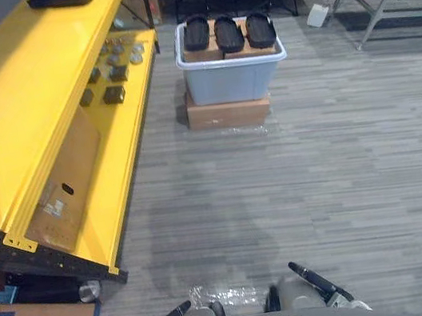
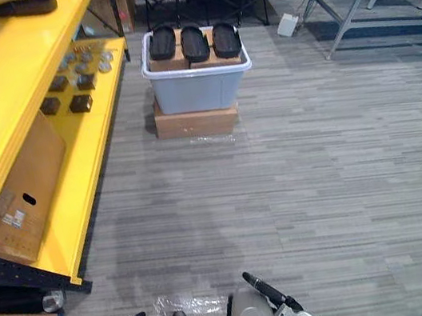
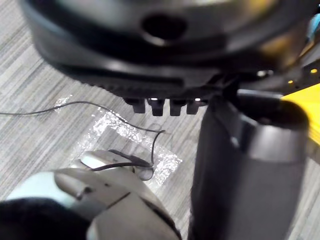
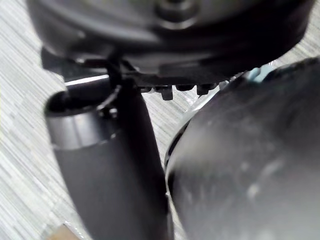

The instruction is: Walk over and take three plastic housings, then place them on the shelf

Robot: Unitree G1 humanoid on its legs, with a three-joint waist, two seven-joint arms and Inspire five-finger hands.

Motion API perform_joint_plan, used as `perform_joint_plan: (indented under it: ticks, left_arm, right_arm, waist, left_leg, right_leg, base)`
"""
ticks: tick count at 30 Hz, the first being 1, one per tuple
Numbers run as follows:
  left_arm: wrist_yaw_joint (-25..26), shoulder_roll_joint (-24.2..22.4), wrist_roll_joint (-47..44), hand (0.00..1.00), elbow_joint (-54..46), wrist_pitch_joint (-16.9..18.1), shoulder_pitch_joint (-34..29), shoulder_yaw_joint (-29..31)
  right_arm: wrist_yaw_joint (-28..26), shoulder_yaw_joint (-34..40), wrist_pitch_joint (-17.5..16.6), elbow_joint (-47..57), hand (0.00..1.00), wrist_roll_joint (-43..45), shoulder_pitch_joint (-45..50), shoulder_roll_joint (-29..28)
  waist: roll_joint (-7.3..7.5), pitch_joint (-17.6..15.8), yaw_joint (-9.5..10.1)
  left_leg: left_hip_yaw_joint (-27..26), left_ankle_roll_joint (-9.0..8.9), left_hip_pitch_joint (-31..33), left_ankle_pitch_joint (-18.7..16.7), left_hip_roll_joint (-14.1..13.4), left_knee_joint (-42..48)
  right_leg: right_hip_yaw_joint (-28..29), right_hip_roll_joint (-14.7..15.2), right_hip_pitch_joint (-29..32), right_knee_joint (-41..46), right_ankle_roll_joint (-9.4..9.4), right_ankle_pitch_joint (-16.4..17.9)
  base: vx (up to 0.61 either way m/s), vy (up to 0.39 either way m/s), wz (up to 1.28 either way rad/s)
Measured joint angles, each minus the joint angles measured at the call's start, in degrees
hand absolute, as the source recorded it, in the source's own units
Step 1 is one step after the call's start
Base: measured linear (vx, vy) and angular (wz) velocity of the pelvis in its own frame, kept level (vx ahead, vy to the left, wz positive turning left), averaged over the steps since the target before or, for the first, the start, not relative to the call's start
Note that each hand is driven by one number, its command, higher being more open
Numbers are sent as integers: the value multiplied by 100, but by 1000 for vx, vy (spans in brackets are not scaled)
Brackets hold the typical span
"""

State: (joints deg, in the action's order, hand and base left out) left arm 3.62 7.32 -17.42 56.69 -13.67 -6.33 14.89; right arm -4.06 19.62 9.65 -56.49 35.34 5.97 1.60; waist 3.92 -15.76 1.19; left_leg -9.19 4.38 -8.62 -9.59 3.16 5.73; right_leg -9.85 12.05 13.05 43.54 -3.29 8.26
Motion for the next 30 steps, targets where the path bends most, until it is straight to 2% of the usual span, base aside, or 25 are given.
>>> perform_joint_plan:
  ticks: [1, 3, 4, 5, 7, 8, 10, 11, 12, 13, 14, 16, 17, 18, 19, 20, 21, 22, 23, 24, 25, 26, 28, 29, 30]
  left_arm:
    - [6, 5, 2, 100, 2, 24, -2, 1]
    - [6, -21, -8, 100, 7, 89, -10, 1]
    - [6, -48, -6, 100, 6, 120, -13, 2]
    - [10, -70, -5, 100, 7, 124, -16, 43]
    - [50, -132, -6, 100, 6, 124, -28, 188]
    - [131, -212, -10, 100, 4, 126, -68, 312]
    - [175, -241, 2, 100, 0, 124, -101, 414]
    - [195, -302, 4, 100, 3, 133, -129, 411]
    - [203, -395, -4, 100, 3, 140, -229, 403]
    - [213, -459, -29, 100, -1, 151, -240, 402]
    - [218, -541, -165, 100, -69, 201, -252, 424]
    - [206, -634, -457, 100, -157, 193, -280, 465]
    - [182, -697, -547, 100, -202, 166, -323, 556]
    - [152, -717, -605, 100, -236, 129, -346, 601]
    - [115, -713, -698, 100, -263, 134, -349, 612]
    - [66, -692, -751, 100, -368, 132, -336, 608]
    - [17, -684, -747, 100, -496, 132, -327, 580]
    - [-23, -683, -728, 100, -542, 130, -329, 581]
    - [-64, -699, -686, 100, -604, 125, -338, 590]
    - [-63, -742, -663, 100, -664, 118, -365, 631]
    - [-66, -790, -638, 100, -684, 113, -415, 659]
    - [-68, -815, -618, 100, -726, 106, -475, 708]
    - [-75, -846, -524, 100, -710, 102, -559, 730]
    - [-93, -823, -487, 100, -653, 104, -575, 743]
    - [-111, -705, -487, 100, -652, 118, -586, 742]
  right_arm:
    - [-24, 13, -4, -4, 100, 13, 28, -18]
    - [-102, 34, -12, -2, 100, 11, 115, -34]
    - [-168, 81, -40, -2, 100, 11, 169, -35]
    - [-193, 125, -48, -6, 100, -22, 246, -38]
    - [-201, 244, -44, -6, 100, -113, 371, -85]
    - [-210, 277, -42, -5, 100, -157, 463, -105]
    - [-218, 349, -45, 28, 100, -198, 522, -125]
    - [-231, 362, -37, 38, 100, -228, 559, -96]
    - [-250, 362, -37, 43, 100, -266, 591, -9]
    - [-261, 374, -32, 42, 100, -329, 615, 38]
    - [-252, 418, -15, 9, 100, -411, 543, 102]
    - [-250, 449, 33, -19, 100, -646, 501, 193]
    - [-217, 439, 13, -40, 100, -798, 468, 272]
    - [-162, 417, -6, -164, 100, -833, 422, 324]
    - [-136, 411, -18, -247, 100, -862, 388, 341]
    - [-120, 401, -36, -390, 100, -1046, 257, 378]
    - [-113, 401, -54, -537, 100, -1252, 52, 402]
    - [-112, 401, -73, -575, 100, -1350, -51, 405]
    - [-99, 391, -153, -575, 100, -1533, -227, 396]
    - [-73, 349, -233, -520, 100, -1667, -397, 400]
    - [8, 236, -287, -432, 100, -1689, -507, 399]
    - [75, 148, -291, -346, 100, -1679, -541, 389]
    - [132, -32, -289, -299, 100, -1629, -569, 396]
    - [195, -179, -284, -295, 100, -1558, -574, 361]
    - [205, -278, -277, -288, 100, -1499, -642, 300]
  waist:
    - [9, -5, -2]
    - [-45, -6, -11]
    - [-105, 7, -13]
    - [-148, 26, -10]
    - [-176, 22, -4]
    - [-205, 17, 6]
    - [-197, 38, 9]
    - [-322, 96, -11]
    - [-467, 282, -44]
    - [-541, 376, -45]
    - [-648, 434, 7]
    - [-729, 469, 6]
    - [-821, 461, 4]
    - [-849, 449, 24]
    - [-833, 441, 48]
    - [-755, 403, 132]
    - [-690, 359, 243]
    - [-665, 340, 291]
    - [-649, 312, 386]
    - [-662, 249, 457]
    - [-688, 191, 518]
    - [-706, 180, 553]
    - [-741, 160, 615]
    - [-685, 136, 697]
    - [-541, 118, 713]
  left_leg:
    - [2, -13, -25, -51, -50, 50]
    - [20, -84, -64, -136, -230, 174]
    - [29, -159, -59, -230, -392, 251]
    - [56, -249, -66, -324, -525, 319]
    - [78, -391, -201, -534, -676, 438]
    - [69, -516, -366, -754, -767, 577]
    - [51, -725, -673, -1075, -858, 712]
    - [59, -847, -869, -1265, -1034, 731]
    - [88, -899, -945, -1291, -1219, 715]
    - [120, -920, -940, -1263, -1294, 803]
    - [153, -896, -717, -1088, -1462, 1380]
    - [313, -923, -163, -550, -1686, 2781]
    - [414, -1034, 443, -197, -2035, 4229]
    - [410, -1019, 757, -217, -2154, 4853]
    - [408, -1015, 943, -227, -2148, 5065]
    - [418, -1025, 1275, -323, -1951, 5078]
    - [432, -1024, 1571, -473, -1669, 4703]
    - [440, -1014, 1689, -530, -1514, 4372]
    - [455, -977, 1877, -532, -1198, 3520]
    - [511, -953, 1983, -351, -920, 2486]
    - [602, -956, 2028, 32, -717, 1440]
    - [624, -966, 2039, 278, -638, 810]
    - [569, -942, 2037, 560, -616, 298]
    - [456, -755, 2013, 1122, -588, 436]
    - [256, -607, 2019, 1296, -523, 562]
  right_leg:
    - [-27, -7, 41, -106, -16, 49]
    - [-184, -121, 7, -846, -55, 93]
    - [-218, -276, -30, -1581, -110, 50]
    - [-260, -386, -60, -2319, -182, -47]
    - [-420, -406, -128, -3096, -146, -335]
    - [-595, -369, -207, -3308, -104, -503]
    - [-812, -302, -347, -3347, -34, -603]
    - [-896, -357, -415, -3123, 106, -981]
    - [-1006, -465, -366, -2894, 143, -1019]
    - [-1067, -536, -349, -2772, 298, -922]
    - [-1113, -635, -390, -2625, 461, -708]
    - [-1233, -748, -740, -2707, 536, -442]
    - [-1312, -967, -1235, -3012, 581, -321]
    - [-1352, -1074, -1564, -3219, 603, -294]
    - [-1357, -1115, -1745, -3341, 620, -266]
    - [-1348, -1128, -2046, -3540, 624, -223]
    - [-1284, -1119, -2267, -3719, 626, -218]
    - [-1223, -1116, -2364, -3802, 625, -217]
    - [-1097, -1110, -2519, -3954, 592, -194]
    - [-985, -1106, -2657, -4041, 572, -128]
    - [-873, -1115, -2786, -4077, 568, 10]
    - [-816, -1133, -2899, -4070, 518, 132]
    - [-682, -1188, -3162, -4057, 438, 351]
    - [-499, -1161, -3331, -4051, 409, 549]
    - [-287, -1034, -3339, -3908, 454, 830]
  base:
    - [121, 30, -4]
    - [195, -19, -4]
    - [241, -66, -1]
    - [263, -89, 2]
    - [396, -218, 8]
    - [456, -287, 5]
    - [384, -274, 3]
    - [473, -333, 17]
    - [491, -325, 24]
    - [504, -339, 17]
    - [501, -353, 10]
    - [476, -353, 23]
    - [556, -375, 33]
    - [548, -357, 25]
    - [426, -258, 4]
    - [372, -204, -19]
    - [346, -166, -32]
    - [321, -91, -52]
    - [309, -15, -57]
    - [348, 37, -66]
    - [334, 101, -53]
    - [288, 118, -39]
    - [286, 138, -32]
    - [422, 204, -29]
    - [447, 189, -22]
